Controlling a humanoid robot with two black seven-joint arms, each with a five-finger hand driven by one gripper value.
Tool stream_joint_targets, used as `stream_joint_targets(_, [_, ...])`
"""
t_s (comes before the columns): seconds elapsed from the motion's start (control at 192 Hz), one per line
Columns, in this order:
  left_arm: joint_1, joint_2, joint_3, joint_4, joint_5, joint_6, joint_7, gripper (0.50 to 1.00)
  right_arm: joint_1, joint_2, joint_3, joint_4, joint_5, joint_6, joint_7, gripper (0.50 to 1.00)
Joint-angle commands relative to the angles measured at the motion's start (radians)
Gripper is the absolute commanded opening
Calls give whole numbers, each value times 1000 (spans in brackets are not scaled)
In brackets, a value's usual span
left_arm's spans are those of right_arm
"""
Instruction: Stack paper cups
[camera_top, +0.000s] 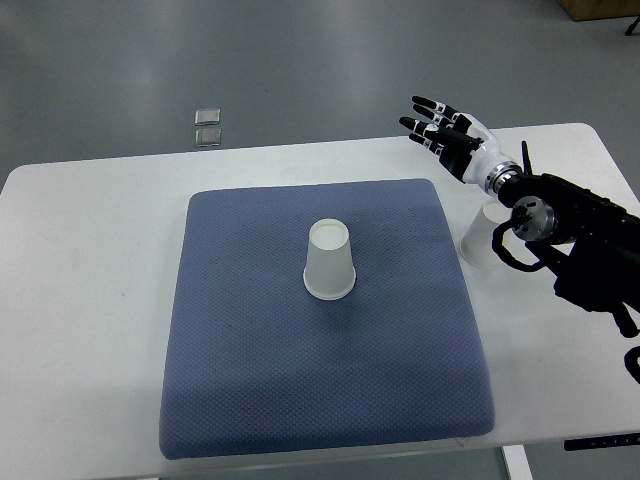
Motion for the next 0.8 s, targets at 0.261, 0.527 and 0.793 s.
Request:
stream_joint_targets(0.261, [0, 0, -5, -6, 0, -2, 0, 1000, 2, 20, 1, -52, 1, -8, -2, 919])
stream_joint_targets(0.527, [2, 0, 0, 4, 0, 0, 0, 1000, 2, 20, 1, -55, 1, -3, -2, 919])
stream_joint_targets(0.793, [2, 0, 0, 6, 0, 0, 0, 1000, 25, 20, 1, -55, 1, -8, 0, 919])
